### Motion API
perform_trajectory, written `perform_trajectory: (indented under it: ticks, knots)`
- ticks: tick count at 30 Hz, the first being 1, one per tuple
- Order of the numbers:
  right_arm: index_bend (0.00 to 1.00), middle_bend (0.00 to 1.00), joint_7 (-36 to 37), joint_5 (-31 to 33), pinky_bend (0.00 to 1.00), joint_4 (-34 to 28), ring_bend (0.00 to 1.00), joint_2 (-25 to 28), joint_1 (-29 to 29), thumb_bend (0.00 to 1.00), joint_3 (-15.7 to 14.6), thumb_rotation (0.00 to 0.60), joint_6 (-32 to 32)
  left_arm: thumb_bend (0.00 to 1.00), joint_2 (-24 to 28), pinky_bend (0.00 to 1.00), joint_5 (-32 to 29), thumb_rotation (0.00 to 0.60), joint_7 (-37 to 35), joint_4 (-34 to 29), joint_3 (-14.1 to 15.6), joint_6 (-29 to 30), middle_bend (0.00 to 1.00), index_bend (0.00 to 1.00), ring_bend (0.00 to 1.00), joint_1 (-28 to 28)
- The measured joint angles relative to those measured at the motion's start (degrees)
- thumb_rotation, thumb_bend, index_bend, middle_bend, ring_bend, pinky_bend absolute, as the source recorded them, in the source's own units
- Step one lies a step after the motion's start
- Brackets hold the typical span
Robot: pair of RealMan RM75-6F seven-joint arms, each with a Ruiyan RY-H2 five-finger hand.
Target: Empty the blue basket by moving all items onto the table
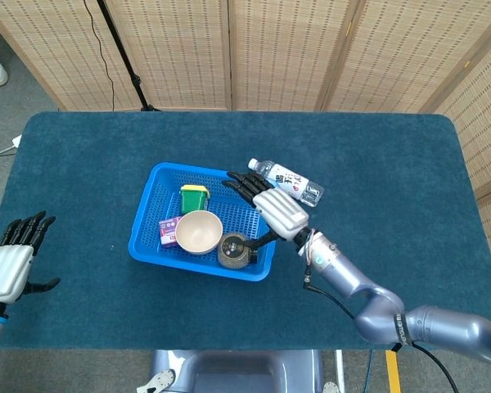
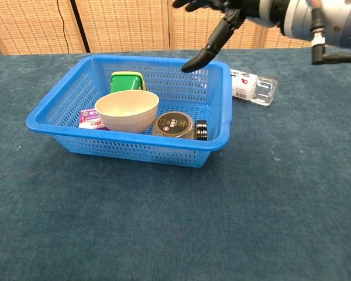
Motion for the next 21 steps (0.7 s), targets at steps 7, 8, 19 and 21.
perform_trajectory:
  ticks: [7, 8, 19, 21]
  knots:
    - [0.16, 0.1, -3.1, 0.5, 0.07, 6.3, 0.03, -7.6, 3.4, 0.0, -0.6, 0.6, -1.9, 0.06, 0.4, 0.0, -0.3, 0.6, -1.2, 0.3, -0.2, -0.3, 0.0, 0.0, 0.0, -0.1]
    - [0.17, 0.11, -3.4, 0.5, 0.07, 7.5, 0.04, -8.6, 3.8, 0.0, -0.7, 0.6, -2.1, 0.06, 0.4, 0.0, -0.4, 0.6, -1.3, 0.4, -0.2, -0.5, 0.0, 0.0, 0.0, -0.1]
    - [0.25, 0.18, -6.0, -0.4, 0.1, 15.9, 0.1, -16.4, 6.5, 0.08, -3.1, 0.6, -4.9, 0.06, 0.5, 0.0, -1.8, 0.6, -1.8, 1.0, -0.7, -1.6, 0.0, 0.0, 0.0, -0.7]
    - [0.26, 0.19, -6.0, -0.7, 0.12, 16.3, 0.11, -17.1, 6.6, 0.11, -3.4, 0.6, -4.9, 0.06, 0.5, 0.0, -1.9, 0.6, -1.7, 1.0, -0.7, -1.7, 0.0, 0.0, 0.0, -0.7]
